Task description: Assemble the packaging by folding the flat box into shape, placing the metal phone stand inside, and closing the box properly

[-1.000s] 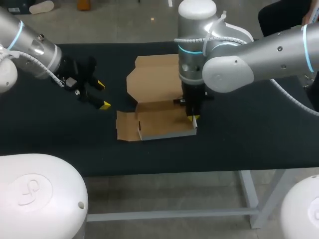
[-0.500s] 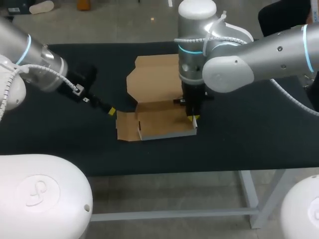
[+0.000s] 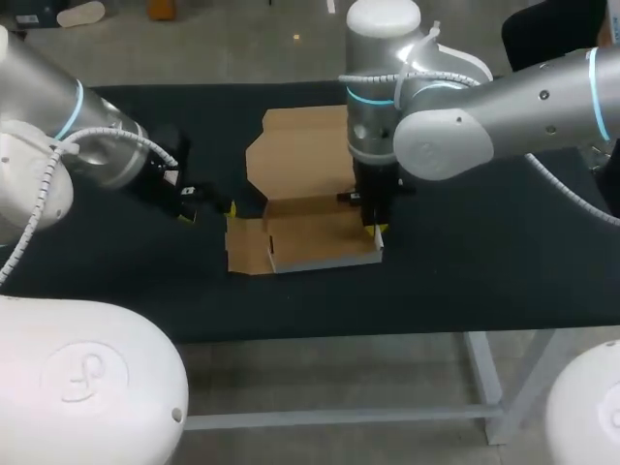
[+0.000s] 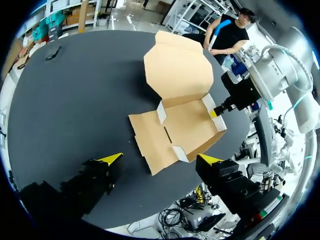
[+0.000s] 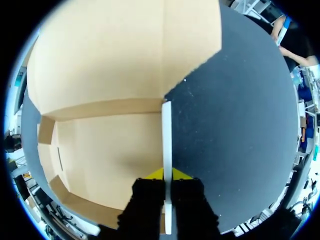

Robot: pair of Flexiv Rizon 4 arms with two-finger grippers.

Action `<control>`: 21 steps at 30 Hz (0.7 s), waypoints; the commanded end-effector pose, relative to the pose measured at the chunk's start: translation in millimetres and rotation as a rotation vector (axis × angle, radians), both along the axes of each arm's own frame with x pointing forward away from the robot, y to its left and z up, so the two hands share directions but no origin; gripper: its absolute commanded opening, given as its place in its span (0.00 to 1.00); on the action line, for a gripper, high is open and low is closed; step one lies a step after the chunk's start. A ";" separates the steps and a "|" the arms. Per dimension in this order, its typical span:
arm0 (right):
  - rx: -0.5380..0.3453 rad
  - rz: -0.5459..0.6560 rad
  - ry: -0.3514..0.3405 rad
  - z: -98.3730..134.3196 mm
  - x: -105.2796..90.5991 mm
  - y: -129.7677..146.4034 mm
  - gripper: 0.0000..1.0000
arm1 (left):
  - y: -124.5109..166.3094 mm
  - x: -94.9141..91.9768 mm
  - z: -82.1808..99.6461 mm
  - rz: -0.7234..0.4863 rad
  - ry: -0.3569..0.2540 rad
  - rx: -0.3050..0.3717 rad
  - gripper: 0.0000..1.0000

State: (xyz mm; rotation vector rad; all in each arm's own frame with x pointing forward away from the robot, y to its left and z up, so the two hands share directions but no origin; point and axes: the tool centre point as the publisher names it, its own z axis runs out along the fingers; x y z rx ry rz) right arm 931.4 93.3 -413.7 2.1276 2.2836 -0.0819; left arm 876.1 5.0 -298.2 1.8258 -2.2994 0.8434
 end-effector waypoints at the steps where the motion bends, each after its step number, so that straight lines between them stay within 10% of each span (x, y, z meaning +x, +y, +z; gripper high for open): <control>1: -0.004 0.000 0.004 0.8 0.7 0.9 0.00 | -6.4 12.9 -21.6 0.599 0.406 -0.051 0.90; 2: -0.004 0.000 0.004 0.8 0.7 0.9 0.00 | -6.6 12.4 -25.7 0.601 0.417 -0.057 0.55; 3: -0.004 0.000 0.004 0.8 0.7 0.9 0.00 | -6.7 13.6 -30.1 0.606 0.431 -0.063 0.47; 21: -0.004 0.000 0.004 0.8 0.7 0.9 0.00 | -10.1 15.2 -77.6 0.432 0.457 -0.201 0.52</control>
